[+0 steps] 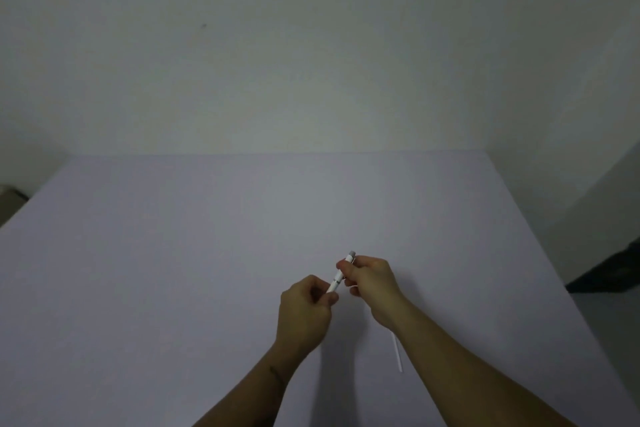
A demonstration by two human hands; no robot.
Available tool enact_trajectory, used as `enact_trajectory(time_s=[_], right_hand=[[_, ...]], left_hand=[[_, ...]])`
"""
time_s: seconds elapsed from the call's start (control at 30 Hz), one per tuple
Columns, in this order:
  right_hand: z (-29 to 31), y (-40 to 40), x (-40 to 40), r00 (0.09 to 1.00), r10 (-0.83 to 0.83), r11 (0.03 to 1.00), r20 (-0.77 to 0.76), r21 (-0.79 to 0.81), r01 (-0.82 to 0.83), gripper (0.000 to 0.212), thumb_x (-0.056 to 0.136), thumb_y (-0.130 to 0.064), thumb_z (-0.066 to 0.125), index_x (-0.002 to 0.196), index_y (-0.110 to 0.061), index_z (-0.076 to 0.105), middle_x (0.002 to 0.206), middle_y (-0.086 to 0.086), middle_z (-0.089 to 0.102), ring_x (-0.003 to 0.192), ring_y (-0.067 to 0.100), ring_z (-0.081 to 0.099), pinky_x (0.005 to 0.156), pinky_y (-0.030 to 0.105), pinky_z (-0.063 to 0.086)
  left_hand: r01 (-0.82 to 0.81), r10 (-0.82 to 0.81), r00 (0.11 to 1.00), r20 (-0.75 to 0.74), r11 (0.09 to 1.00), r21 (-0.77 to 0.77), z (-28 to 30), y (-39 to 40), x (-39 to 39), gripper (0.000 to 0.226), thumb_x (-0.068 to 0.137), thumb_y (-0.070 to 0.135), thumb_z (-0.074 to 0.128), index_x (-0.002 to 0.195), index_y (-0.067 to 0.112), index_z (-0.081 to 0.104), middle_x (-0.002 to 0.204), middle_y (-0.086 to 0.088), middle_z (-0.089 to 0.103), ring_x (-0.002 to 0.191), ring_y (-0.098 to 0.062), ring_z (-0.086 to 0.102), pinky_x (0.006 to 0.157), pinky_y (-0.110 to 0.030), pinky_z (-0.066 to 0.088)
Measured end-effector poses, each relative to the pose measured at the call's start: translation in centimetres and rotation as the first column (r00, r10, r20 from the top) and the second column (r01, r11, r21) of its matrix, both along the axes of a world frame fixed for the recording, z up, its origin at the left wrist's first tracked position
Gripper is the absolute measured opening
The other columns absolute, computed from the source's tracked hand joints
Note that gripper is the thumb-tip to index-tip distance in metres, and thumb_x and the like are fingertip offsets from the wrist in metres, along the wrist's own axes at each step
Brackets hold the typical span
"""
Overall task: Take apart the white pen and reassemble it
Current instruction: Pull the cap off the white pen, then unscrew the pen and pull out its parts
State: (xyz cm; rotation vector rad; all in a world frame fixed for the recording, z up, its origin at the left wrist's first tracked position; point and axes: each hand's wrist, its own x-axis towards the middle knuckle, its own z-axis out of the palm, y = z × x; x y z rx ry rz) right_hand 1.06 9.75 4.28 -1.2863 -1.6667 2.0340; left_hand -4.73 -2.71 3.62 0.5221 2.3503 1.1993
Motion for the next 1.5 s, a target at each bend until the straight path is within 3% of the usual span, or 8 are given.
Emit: enact_trajectory(time_s=[0.27, 0.53, 0.8, 0.93, 1.07, 1.23, 1.33, 1.5], right_hand=[[0.7, 2.0, -1.6, 0.978, -0.201, 0.966, -0.06, -0.177, 0.188, 0.015, 0.089, -0.005, 0.064, 0.075, -0.004, 0.071, 0.072, 0.013, 0.064, 0.056, 0.016, 0.051, 0.054, 0.025, 0.046], [0.9, 3.9, -2.0, 0.98, 0.148, 0.984, 0.129, 0.084, -0.16, 0.004, 0.085, -0.002, 0.066, 0.087, -0.006, 0.065, 0.071, 0.016, 0.07, 0.052, 0.017, 0.056, 0.048, 0.022, 0.042], [-5.3, -1.8, -0.2, 0.805, 0.299, 0.822, 0.512, 0.291, -0.49, 0.02, 0.073, -0.016, 0.068, 0.093, -0.015, 0.067, 0.089, 0.005, 0.071, 0.077, 0.023, 0.069, 0.065, 0.03, 0.057], [-5.7, -2.4, -0.3, 0.763, 0.276, 0.749, 0.584, 0.366, -0.552, 0.02, 0.08, -0.017, 0.062, 0.1, -0.013, 0.062, 0.101, 0.007, 0.066, 0.078, 0.023, 0.055, 0.064, 0.026, 0.039], [-6.1, -2.7, -0.4, 0.773, 0.224, 0.732, 0.594, 0.421, -0.536, 0.022, 0.084, -0.018, 0.062, 0.104, -0.01, 0.058, 0.103, 0.009, 0.065, 0.08, 0.027, 0.057, 0.065, 0.026, 0.038], [-5.5, -2.9, 0.0, 0.788, 0.203, 0.725, 0.581, 0.453, -0.52, 0.029, 0.087, -0.022, 0.063, 0.113, -0.011, 0.056, 0.105, 0.008, 0.065, 0.086, 0.027, 0.063, 0.067, 0.027, 0.044], [-4.9, -2.6, 0.0, 0.848, 0.178, 0.801, 0.5, 0.427, -0.42, 0.026, 0.085, -0.023, 0.065, 0.109, -0.015, 0.063, 0.094, 0.001, 0.067, 0.08, 0.023, 0.067, 0.071, 0.036, 0.059], [-1.9, -3.2, -0.2, 0.935, 0.25, 0.942, 0.252, 0.161, -0.296, 0.008, 0.086, -0.02, 0.067, 0.084, -0.018, 0.073, 0.076, 0.001, 0.069, 0.066, 0.016, 0.06, 0.057, 0.026, 0.049]], left_hand=[[0.026, -0.023, 0.999, 0.039, 0.998, -0.057, 0.2, -2.3, -0.9, 0.009, 0.089, 0.013, 0.064, 0.082, 0.016, 0.069, 0.075, -0.005, 0.071, 0.073, -0.023, 0.069, 0.067, -0.033, 0.059], [-0.074, 0.081, 0.995, 0.061, 0.992, -0.103, -1.3, -5.5, -1.3, 0.011, 0.084, 0.016, 0.062, 0.077, 0.021, 0.068, 0.072, -0.001, 0.072, 0.072, -0.021, 0.069, 0.073, -0.042, 0.06], [-0.114, 0.131, 0.982, 0.136, 0.986, -0.122, -1.5, -6.4, -2.0, 0.014, 0.082, 0.005, 0.067, 0.086, 0.019, 0.067, 0.084, -0.001, 0.07, 0.08, -0.021, 0.067, 0.073, -0.034, 0.058], [-0.116, 0.139, 0.977, 0.161, 0.983, -0.145, -2.0, -6.9, -1.9, 0.014, 0.079, 0.008, 0.072, 0.086, 0.02, 0.066, 0.082, -0.004, 0.069, 0.078, -0.024, 0.068, 0.071, -0.035, 0.06], [-0.091, 0.117, 0.974, 0.192, 0.986, -0.141, -2.2, -6.8, -1.7, 0.01, 0.081, 0.01, 0.072, 0.088, 0.016, 0.067, 0.084, -0.004, 0.069, 0.077, -0.021, 0.066, 0.065, -0.028, 0.055], [-0.077, 0.101, 0.972, 0.21, 0.99, -0.117, -2.0, -6.9, -1.6, 0.008, 0.081, 0.013, 0.072, 0.086, 0.015, 0.067, 0.083, -0.006, 0.069, 0.078, -0.023, 0.067, 0.072, -0.036, 0.061], [-0.075, 0.094, 0.974, 0.208, 0.992, -0.102, -1.8, -6.7, -1.7, 0.008, 0.081, 0.014, 0.073, 0.085, 0.015, 0.066, 0.082, -0.006, 0.069, 0.076, -0.022, 0.066, 0.07, -0.035, 0.061], [-0.057, 0.07, 0.983, 0.17, 0.995, -0.077, -1.2, -5.5, -1.4, 0.012, 0.08, 0.009, 0.074, 0.081, 0.012, 0.062, 0.076, -0.006, 0.064, 0.066, -0.016, 0.059, 0.058, -0.021, 0.049]])
